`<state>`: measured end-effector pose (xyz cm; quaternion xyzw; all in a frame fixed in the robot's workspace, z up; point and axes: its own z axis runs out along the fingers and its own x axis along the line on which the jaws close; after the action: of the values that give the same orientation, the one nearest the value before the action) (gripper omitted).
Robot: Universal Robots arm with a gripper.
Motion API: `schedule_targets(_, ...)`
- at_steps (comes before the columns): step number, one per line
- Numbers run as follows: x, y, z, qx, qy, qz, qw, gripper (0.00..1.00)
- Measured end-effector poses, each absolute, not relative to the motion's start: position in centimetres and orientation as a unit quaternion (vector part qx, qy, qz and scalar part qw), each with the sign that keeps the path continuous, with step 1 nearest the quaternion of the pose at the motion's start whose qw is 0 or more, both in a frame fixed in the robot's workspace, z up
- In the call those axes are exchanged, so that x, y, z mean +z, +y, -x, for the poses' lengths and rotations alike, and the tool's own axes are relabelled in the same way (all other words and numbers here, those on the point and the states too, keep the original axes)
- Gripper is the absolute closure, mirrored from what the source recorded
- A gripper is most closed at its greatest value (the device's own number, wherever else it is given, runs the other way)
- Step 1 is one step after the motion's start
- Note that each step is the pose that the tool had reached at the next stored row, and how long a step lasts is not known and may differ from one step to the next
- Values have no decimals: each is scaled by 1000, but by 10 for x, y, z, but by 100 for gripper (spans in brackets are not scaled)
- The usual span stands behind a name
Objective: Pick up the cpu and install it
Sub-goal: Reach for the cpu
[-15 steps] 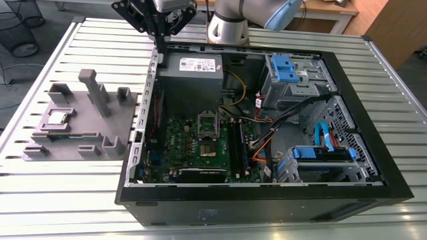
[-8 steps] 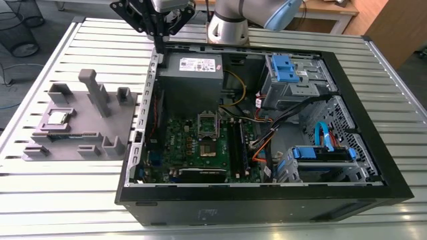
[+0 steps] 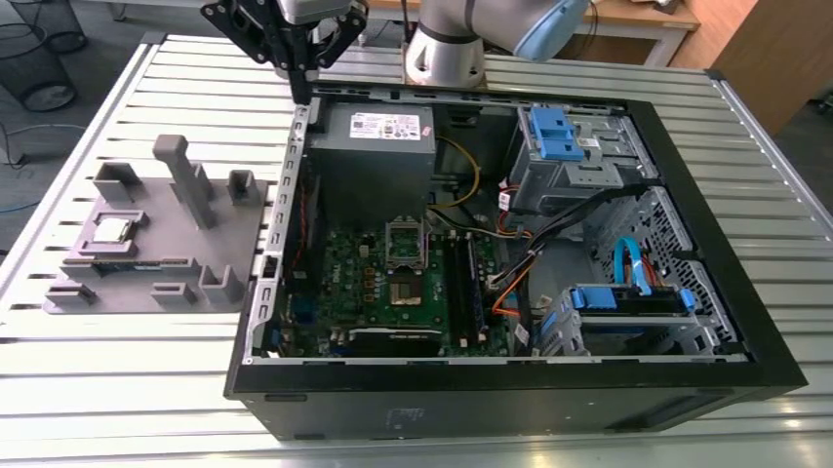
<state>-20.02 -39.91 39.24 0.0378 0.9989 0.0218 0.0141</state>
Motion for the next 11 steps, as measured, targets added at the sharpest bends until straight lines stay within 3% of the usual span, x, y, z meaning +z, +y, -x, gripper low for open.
schedule_targets(11,392,-399,223,22,999,-38,17,89)
